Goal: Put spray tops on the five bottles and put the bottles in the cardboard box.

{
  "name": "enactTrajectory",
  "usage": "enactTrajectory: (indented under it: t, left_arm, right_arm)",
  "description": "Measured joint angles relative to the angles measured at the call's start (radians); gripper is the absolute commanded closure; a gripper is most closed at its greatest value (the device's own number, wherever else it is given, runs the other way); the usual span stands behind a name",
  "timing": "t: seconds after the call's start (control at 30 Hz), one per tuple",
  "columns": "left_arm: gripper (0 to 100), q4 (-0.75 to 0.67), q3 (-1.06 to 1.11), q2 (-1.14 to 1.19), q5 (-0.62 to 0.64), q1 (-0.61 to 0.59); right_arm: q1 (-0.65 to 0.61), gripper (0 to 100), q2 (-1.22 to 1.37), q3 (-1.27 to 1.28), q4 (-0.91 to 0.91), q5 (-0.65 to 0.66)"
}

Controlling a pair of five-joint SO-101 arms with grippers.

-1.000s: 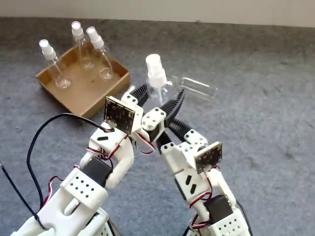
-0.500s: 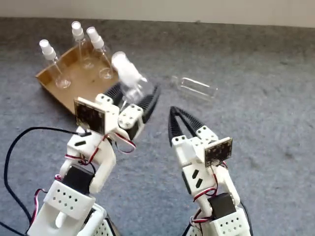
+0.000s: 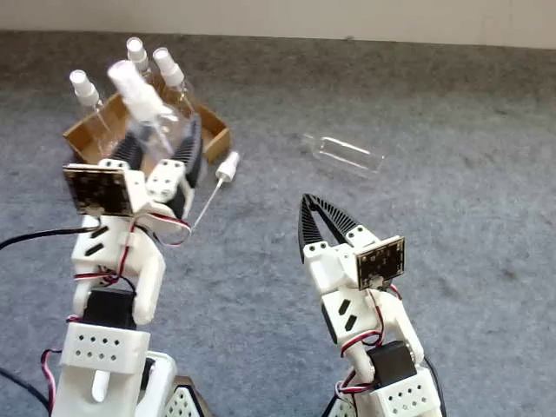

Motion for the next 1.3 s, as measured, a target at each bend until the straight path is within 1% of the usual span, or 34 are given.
enactTrajectory:
  t: [0.07, 0.17, 0.23, 0.4, 0.53, 0.63, 0.8, 0.93, 1.0, 1.13, 1.3]
  left_arm:
    - [96, 0.000, -0.002, 0.031, 0.000, -0.037]
    - [96, -0.023, 0.000, 0.147, 0.000, -0.084]
    - [96, -0.084, -0.008, 0.255, 0.000, -0.110]
    - [96, -0.308, -0.032, 0.514, 0.000, -0.167]
    - [96, -0.456, -0.035, 0.675, 0.000, -0.169]
    - [96, -0.519, -0.072, 0.776, 0.000, -0.169]
    - [96, -0.545, -0.186, 0.948, 0.000, -0.172]
    - [96, -0.566, -0.253, 1.060, 0.000, -0.203]
    - [96, -0.621, -0.258, 1.102, 0.000, -0.215]
    - [96, -0.778, -0.258, 1.185, 0.000, -0.221]
    - [96, -0.862, -0.264, 1.278, 0.000, -0.221]
  right_arm:
    - [0.000, 99.3, 0.000, 0.000, 0.000, 0.000]
    - [0.000, 99.3, 0.000, 0.000, 0.000, 0.000]
    - [0.000, 99.3, 0.000, 0.000, 0.000, 0.000]
    - [0.003, 99.3, 0.000, 0.000, 0.000, 0.000]
    - [0.003, 99.3, 0.000, 0.000, 0.000, 0.000]
    - [0.003, 99.3, 0.000, 0.000, 0.000, 0.000]
    - [0.003, 99.3, 0.000, 0.000, 0.000, 0.000]
    - [0.003, 99.3, 0.000, 0.000, 0.000, 0.000]
    - [0.003, 99.3, 0.000, 0.000, 0.000, 0.000]
    - [0.003, 99.3, 0.000, 0.000, 0.000, 0.000]
    - [0.003, 99.3, 0.000, 0.000, 0.000, 0.000]
